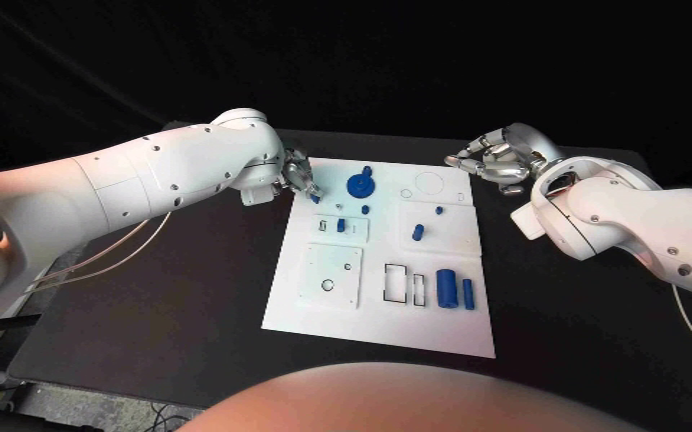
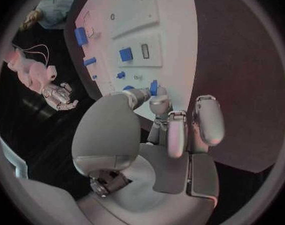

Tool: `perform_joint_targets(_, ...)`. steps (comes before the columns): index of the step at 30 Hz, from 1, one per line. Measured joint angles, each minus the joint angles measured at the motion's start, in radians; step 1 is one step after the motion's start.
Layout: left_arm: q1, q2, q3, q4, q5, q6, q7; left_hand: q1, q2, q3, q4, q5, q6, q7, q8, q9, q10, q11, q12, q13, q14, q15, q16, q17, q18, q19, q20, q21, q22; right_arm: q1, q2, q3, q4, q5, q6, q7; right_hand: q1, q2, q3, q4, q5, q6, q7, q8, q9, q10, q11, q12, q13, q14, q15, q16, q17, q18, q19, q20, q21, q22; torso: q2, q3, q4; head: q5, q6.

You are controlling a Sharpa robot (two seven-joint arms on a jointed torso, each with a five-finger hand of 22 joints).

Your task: Assemble the parts on the task board

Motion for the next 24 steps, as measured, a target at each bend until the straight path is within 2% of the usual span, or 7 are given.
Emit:
perform_joint_targets(6, -0.001, -0.062, 0.004, 0.097, 0.014, -0.040, 0.000, -0.011, -0.003, 0.003, 0.003, 0.000, 0.001, -0.001, 0.011, 0.000, 0.006, 0.001, 0.012, 0.008, 0.000, 0.000, 0.000, 0.000, 0.000, 0.004, 0.004, 0.008, 0.000, -0.002, -0.001, 0.000, -0.001, 0.000, 0.000, 0.000, 0.000, 0.000, 0.000, 0.000, 0.000, 0.000, 0.000, 0.000, 0.000, 0.000, 0.000, 0.000, 0.000, 0.000, 0.000, 0.000, 0.000, 0.000, 0.000, 0.000, 0.000, 0.000, -0.003, 0.0000, 0.0031, 0.000, 0.000)
perform_joint_targets(9, -0.008, -0.091, 0.005, 0.145, 0.012, -0.065, 0.001, -0.012, -0.004, 0.006, 0.005, 0.000, 0.001, -0.001, 0.014, 0.000, 0.010, -0.002, 0.017, 0.013, 0.000, 0.000, 0.000, 0.000, 0.000, 0.008, 0.000, 0.011, 0.000, -0.004, -0.002, 0.000, -0.001, 0.000, 0.000, 0.000, 0.000, 0.000, 0.000, 0.000, 0.000, 0.000, 0.000, 0.000, 0.000, 0.000, 0.000, 0.000, 0.000, 0.000, 0.000, 0.000, 0.000, 0.000, 0.000, 0.000, 0.000, 0.000, -0.005, 0.0000, 0.0048, -0.002, 0.000)
perform_joint_targets(15, -0.040, -0.135, 0.004, 0.219, -0.016, -0.122, 0.014, -0.025, -0.007, 0.011, 0.011, -0.005, 0.001, -0.001, 0.017, 0.000, 0.016, -0.004, 0.023, 0.022, -0.004, -0.004, 0.000, 0.000, 0.000, 0.009, -0.002, 0.015, 0.001, -0.009, -0.004, 0.000, -0.001, 0.000, 0.000, 0.000, 0.000, 0.000, 0.000, 0.000, 0.000, 0.000, 0.000, 0.000, 0.000, 0.000, 0.000, 0.000, 0.000, 0.000, 0.000, 0.000, 0.000, 0.000, 0.000, 0.000, 0.000, 0.000, -0.008, -0.0004, 0.0073, -0.002, 0.000)
perform_joint_targets(23, -0.087, -0.165, 0.005, 0.287, -0.086, -0.207, 0.045, -0.030, -0.012, 0.018, 0.017, -0.006, 0.001, -0.001, 0.023, 0.001, 0.024, -0.010, 0.039, 0.035, -0.004, -0.004, 0.000, 0.000, 0.000, 0.011, -0.004, 0.022, 0.001, -0.014, -0.005, 0.000, -0.002, 0.000, 0.000, 0.001, 0.000, 0.000, -0.003, 0.003, 0.000, 0.000, 0.000, 0.000, 0.001, 0.000, 0.000, 0.000, 0.000, 0.000, 0.000, 0.000, 0.000, 0.000, 0.000, 0.000, 0.000, 0.000, -0.010, -0.0030, 0.0101, 0.000, 0.000)
perform_joint_targets(24, -0.092, -0.167, 0.005, 0.292, -0.094, -0.216, 0.049, -0.035, -0.017, 0.029, 0.007, -0.006, 0.001, -0.001, 0.023, 0.001, 0.027, -0.008, 0.039, 0.037, -0.004, -0.004, 0.000, 0.000, 0.000, 0.011, -0.003, 0.026, 0.001, -0.015, -0.006, 0.000, -0.002, 0.000, 0.000, 0.001, 0.000, 0.000, -0.003, 0.003, 0.000, 0.000, 0.000, 0.000, 0.001, 0.000, 0.000, 0.000, 0.000, 0.000, 0.000, 0.000, 0.000, 0.000, 0.000, 0.000, 0.000, 0.000, -0.010, -0.0035, 0.0101, 0.000, 0.000)
